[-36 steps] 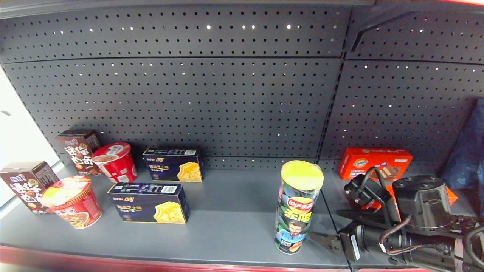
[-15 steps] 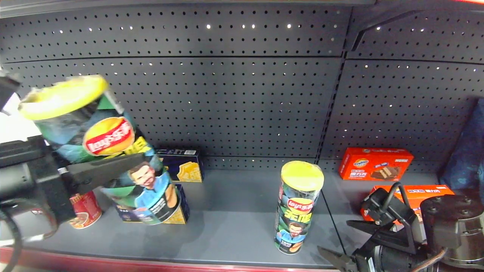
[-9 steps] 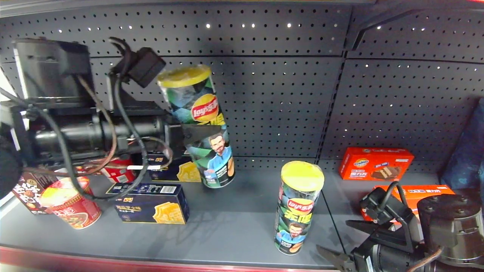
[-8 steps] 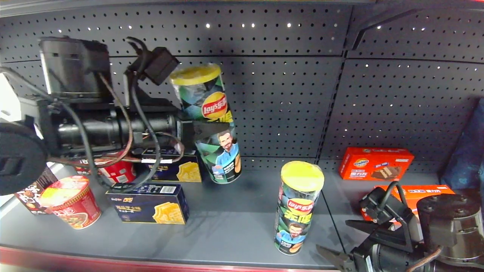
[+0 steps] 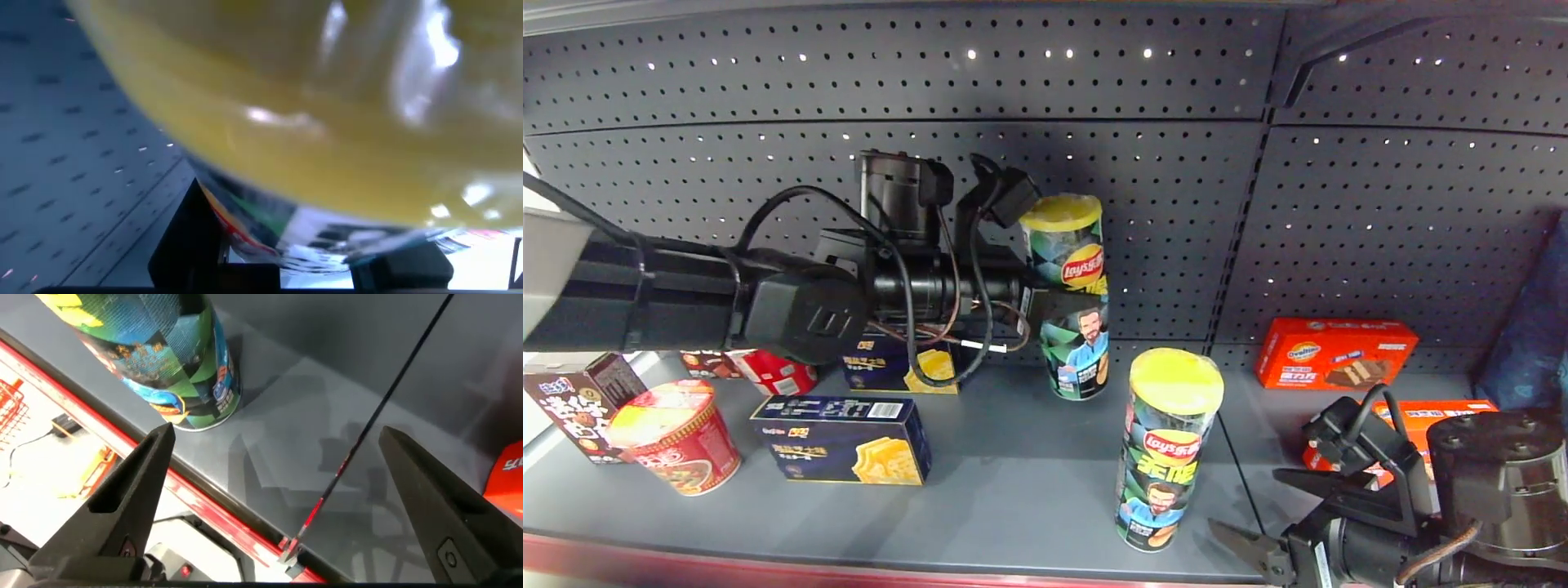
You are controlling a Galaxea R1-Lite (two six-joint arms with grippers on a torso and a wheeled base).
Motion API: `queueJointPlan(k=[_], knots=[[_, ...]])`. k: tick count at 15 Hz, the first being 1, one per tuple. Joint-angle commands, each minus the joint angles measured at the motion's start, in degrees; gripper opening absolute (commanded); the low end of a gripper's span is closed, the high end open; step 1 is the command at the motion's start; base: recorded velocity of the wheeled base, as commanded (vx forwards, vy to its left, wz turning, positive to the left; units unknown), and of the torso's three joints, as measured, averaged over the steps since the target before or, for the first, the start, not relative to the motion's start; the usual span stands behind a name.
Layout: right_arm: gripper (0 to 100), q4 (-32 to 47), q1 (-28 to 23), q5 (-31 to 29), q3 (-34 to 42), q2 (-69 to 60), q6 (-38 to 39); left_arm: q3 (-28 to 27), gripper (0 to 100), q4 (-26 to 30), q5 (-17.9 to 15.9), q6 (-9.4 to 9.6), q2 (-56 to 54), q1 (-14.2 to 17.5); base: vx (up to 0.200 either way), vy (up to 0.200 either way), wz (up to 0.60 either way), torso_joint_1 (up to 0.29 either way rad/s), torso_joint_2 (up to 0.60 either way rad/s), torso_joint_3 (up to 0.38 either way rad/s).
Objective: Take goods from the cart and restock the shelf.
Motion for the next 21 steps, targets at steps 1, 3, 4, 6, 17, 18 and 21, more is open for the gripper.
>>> queueJointPlan(k=[1,3,4,6,17,18,21], knots=[[100,-0.03,-0.07,-0.01,0.12,-0.69,-0.05,-1.46,0,0.28,-1.11,1.11,3.43,-0.20,0.000,0.000,0.00,0.000,0.00,0.000],[100,-0.03,-0.16,-0.01,0.30,-0.96,0.21,-1.90,0,0.10,-1.20,1.37,4.84,-0.38,0.000,0.000,0.00,0.000,0.00,0.000],[100,-0.03,-0.16,-0.01,-0.05,-1.04,0.39,-2.52,0,-0.16,-1.20,1.37,5.98,-0.91,0.000,0.000,0.00,0.000,0.00,0.000],[100,-0.03,-0.07,-0.01,-0.14,-0.96,0.39,-3.66,0,-0.25,-1.20,1.37,7.30,-1.17,0.000,0.000,0.00,0.000,0.00,0.000],[100,-0.03,-0.25,0.16,-0.05,-0.78,0.65,-7.44,0,0.19,-1.20,1.46,12.22,-1.35,0.000,0.000,0.00,0.000,0.00,0.000],[100,-0.03,-0.16,0.16,-0.14,-0.61,0.65,-7.79,0,0.19,-1.29,1.46,12.57,-1.35,0.000,0.000,0.00,0.000,0.00,0.000],[100,-0.03,-0.25,0.16,-0.05,-0.69,0.65,-7.88,0,0.28,-1.20,1.72,13.72,-1.43,0.000,0.000,0.00,0.000,0.00,0.000]])
